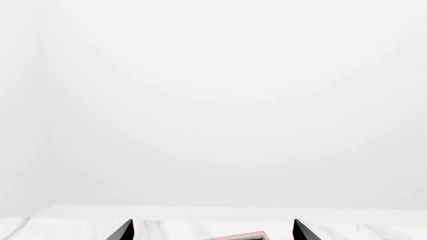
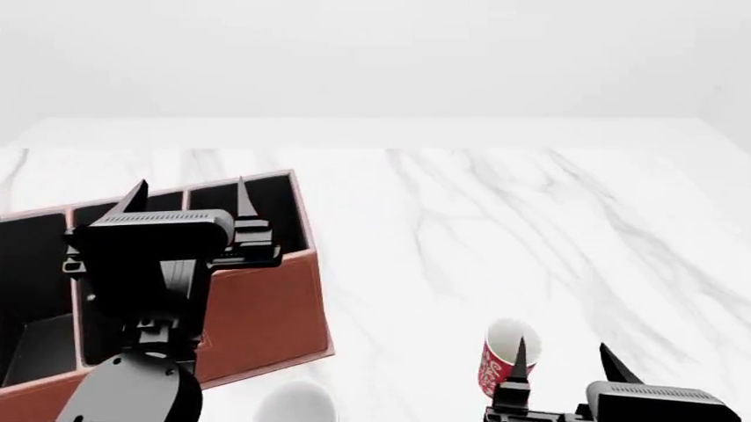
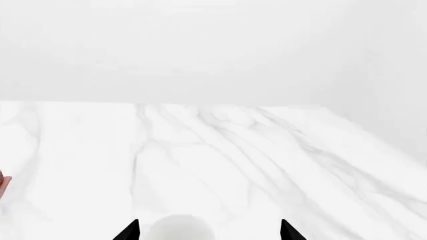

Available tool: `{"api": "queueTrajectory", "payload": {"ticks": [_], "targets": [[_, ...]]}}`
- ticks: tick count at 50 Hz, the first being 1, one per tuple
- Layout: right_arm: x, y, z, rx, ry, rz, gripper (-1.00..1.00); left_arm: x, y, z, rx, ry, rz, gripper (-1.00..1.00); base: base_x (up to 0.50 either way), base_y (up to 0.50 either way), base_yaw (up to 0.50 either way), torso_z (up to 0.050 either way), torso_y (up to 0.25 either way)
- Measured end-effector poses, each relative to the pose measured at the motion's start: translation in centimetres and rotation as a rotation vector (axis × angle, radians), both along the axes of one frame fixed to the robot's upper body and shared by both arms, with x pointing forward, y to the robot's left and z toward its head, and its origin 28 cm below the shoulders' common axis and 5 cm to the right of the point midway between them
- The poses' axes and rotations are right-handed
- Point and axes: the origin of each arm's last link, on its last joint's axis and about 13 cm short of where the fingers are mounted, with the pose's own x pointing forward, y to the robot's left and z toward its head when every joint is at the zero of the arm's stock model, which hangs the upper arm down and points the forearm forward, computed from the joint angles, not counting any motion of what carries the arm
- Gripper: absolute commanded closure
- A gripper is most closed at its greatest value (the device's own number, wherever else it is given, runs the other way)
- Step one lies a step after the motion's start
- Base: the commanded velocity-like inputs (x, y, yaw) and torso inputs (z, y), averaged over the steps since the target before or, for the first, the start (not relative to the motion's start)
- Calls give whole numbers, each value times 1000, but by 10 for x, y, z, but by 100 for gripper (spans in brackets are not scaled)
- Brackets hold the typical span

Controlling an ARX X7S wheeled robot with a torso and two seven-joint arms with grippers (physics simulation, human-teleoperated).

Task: Pick up the red mug and place it to the right of the caddy.

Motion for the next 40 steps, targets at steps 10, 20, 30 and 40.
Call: {"api": "queueTrajectory", "payload": {"ticks": [10,20,30,40], "targets": [[-9,0,-9,10,63,-2,-100,1,0,0,2,1,1,-100,0,0,0,0,0],[-13,1,-17,23,127,21,-100,1,0,0,3,-1,3,-100,0,0,0,0,0],[-14,3,-23,30,167,42,-100,1,1,0,3,-1,4,-100,0,0,0,0,0],[-13,4,-27,38,192,56,-100,1,1,0,4,-1,5,-100,0,0,0,0,0]]}}
